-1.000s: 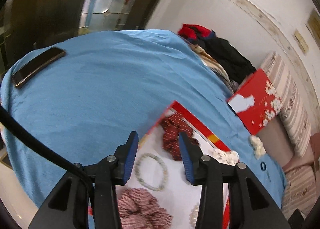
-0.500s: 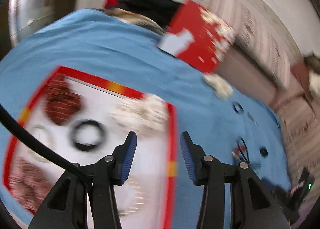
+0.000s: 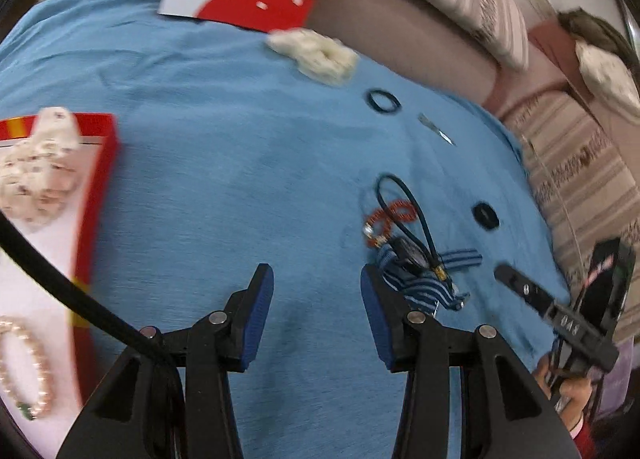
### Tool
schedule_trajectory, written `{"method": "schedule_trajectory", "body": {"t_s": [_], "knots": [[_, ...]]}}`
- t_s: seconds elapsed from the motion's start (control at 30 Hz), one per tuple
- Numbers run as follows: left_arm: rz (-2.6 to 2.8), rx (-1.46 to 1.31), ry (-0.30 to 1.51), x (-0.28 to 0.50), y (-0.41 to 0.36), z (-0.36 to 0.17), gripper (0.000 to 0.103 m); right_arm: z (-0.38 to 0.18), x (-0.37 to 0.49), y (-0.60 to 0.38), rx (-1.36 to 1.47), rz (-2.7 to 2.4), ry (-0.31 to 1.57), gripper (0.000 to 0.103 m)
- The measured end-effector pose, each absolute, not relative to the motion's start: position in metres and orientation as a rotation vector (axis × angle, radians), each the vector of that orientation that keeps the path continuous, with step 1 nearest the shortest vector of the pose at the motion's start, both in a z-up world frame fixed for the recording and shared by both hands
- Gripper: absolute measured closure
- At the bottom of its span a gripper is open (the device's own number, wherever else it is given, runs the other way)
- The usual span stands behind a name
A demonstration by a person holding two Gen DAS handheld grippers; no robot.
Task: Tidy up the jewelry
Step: 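Grasp the blue striped watch strap with the left tool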
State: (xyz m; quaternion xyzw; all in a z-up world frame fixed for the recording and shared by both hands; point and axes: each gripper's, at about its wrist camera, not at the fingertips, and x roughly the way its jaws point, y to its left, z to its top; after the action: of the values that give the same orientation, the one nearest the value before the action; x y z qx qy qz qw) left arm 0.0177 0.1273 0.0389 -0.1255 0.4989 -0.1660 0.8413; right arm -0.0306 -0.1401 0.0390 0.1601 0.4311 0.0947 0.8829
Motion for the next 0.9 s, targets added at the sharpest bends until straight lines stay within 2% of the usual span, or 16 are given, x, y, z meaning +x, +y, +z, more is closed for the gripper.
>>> {"method": "schedule_trajectory", "body": {"t_s": [0.3,0.53,0.57,0.6,0.63,0.77,0.9], "knots": [[-0.415,-0.221,1.076,0.037,0.085,0.019,0.059,0.043,-0.010,-0.122,0.284,0.268,0.890,0.052],[-0.474,-0.197,1.059,0.047,0.064,0.012,0.060,0.029,0.022,-0.094,0.260,0.380,0.958,0.052],[-0.481,-0.196,1.058,0.047,0.062,0.011,0.063,0.027,0.024,-0.094,0.263,0.380,0.960,0.052],[-0.497,-0.195,1.061,0.047,0.059,0.010,0.087,0.027,0.025,-0.094,0.268,0.378,0.959,0.052],[-0.522,-0.194,1.090,0.048,0.056,0.006,0.102,0.027,0.025,-0.095,0.271,0.377,0.958,0.052],[-0.466,-0.140,1.113,0.045,0.056,0.010,0.102,0.027,0.025,-0.103,0.275,0.350,0.952,0.052],[-0.336,-0.148,1.080,0.046,0.091,0.022,0.102,0.028,0.027,-0.106,0.273,0.339,0.946,0.052]]}}
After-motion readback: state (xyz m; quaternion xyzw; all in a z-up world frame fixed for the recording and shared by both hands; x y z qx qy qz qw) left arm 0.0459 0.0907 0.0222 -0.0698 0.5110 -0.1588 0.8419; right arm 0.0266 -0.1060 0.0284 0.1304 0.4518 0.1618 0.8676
